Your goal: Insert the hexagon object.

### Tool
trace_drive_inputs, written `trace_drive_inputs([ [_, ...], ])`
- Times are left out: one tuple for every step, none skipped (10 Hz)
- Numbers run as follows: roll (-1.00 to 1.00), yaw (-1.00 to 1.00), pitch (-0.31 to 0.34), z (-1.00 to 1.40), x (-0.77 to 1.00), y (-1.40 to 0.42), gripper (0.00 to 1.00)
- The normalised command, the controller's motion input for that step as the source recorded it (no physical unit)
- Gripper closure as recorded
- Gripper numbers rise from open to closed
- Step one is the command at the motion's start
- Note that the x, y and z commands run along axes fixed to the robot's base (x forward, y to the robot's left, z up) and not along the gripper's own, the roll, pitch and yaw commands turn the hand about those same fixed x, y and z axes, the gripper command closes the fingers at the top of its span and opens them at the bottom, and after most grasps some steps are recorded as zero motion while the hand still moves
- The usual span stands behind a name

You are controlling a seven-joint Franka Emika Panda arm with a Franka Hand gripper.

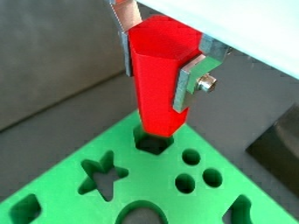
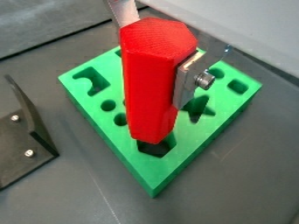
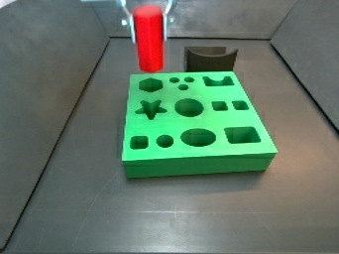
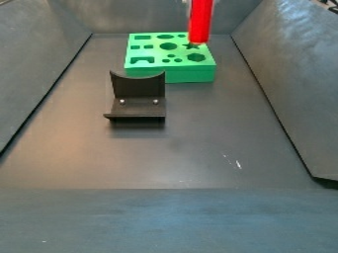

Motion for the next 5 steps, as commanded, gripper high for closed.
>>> trace_drive_inputs([
  [0.00, -0.15, -0.079, -0.59, 0.00, 0.00, 1.00],
  [-0.02, -0.08, -0.057, -0.46, 0.00, 0.00, 1.00],
  [-0.10, -0.05, -0.044, -0.41, 0.04, 0.00, 1.00],
  [-0.15, -0.04, -0.059, -0.42, 0.00, 0.00, 1.00],
  [-0.21, -0.02, -0.084, -0.38, 0.00, 0.00, 1.00],
])
